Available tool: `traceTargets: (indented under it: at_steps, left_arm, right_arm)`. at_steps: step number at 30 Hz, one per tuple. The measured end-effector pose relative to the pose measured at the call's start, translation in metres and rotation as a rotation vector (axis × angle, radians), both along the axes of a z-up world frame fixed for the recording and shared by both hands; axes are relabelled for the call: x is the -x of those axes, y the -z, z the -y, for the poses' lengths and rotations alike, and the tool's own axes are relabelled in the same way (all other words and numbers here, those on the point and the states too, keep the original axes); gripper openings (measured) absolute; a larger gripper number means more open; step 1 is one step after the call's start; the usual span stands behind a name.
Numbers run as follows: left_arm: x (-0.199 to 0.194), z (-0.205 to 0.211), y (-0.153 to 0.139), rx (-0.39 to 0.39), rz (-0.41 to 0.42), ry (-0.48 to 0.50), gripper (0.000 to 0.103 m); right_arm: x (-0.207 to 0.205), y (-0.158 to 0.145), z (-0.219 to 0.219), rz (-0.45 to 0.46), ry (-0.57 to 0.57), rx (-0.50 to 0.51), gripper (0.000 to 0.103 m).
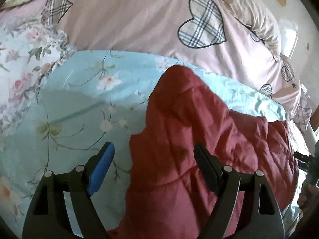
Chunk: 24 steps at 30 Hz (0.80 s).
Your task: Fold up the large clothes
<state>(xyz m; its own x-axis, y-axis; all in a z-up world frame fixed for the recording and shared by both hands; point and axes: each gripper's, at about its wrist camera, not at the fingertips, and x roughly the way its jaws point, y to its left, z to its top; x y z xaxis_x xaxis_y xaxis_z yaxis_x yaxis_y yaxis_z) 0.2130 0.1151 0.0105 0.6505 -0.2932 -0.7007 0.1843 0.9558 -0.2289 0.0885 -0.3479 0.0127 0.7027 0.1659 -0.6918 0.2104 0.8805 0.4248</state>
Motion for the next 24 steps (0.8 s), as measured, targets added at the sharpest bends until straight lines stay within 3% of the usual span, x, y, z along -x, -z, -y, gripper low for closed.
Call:
traceTargets:
  at_steps: [6,15,16,17,19,21,22,23,24]
  left_arm:
    - [-0.012,0.024,-0.01,-0.067,0.023,0.025,0.082]
    - [-0.038,0.036,-0.006,-0.082,-0.034,0.017,0.082]
    - [-0.042,0.037,-0.003,-0.079,-0.046,0.014,0.082]
    - [-0.045,0.037,-0.001,-0.078,-0.057,0.01,0.082]
    - [-0.053,0.039,0.005,-0.086,-0.091,0.001,0.081]
    - [-0.059,0.041,0.011,-0.091,-0.109,-0.001,0.065]
    - [-0.062,0.042,0.013,-0.088,-0.12,0.007,0.045]
    - [-0.065,0.043,0.015,-0.087,-0.132,0.007,0.035]
    - [-0.067,0.044,0.016,-0.084,-0.136,0.005,0.032]
  right_arm:
    - [-0.028,-0.012,0.007,0.021,0.038,0.035,0.079]
    - [-0.061,-0.001,0.019,-0.019,0.068,-0.009,0.078]
    - [-0.062,0.0,0.02,-0.021,0.067,-0.012,0.071]
    - [-0.063,0.001,0.02,-0.022,0.068,-0.011,0.049]
    - [-0.064,0.003,0.018,-0.035,0.073,0.004,0.026]
    - [-0.062,0.002,0.015,-0.021,0.07,0.011,0.017]
    - [-0.06,-0.001,0.012,-0.01,0.073,0.033,0.014]
    - [-0.059,-0.004,0.01,0.0,0.076,0.051,0.012]
    - [-0.058,-0.008,0.009,0.014,0.081,0.069,0.012]
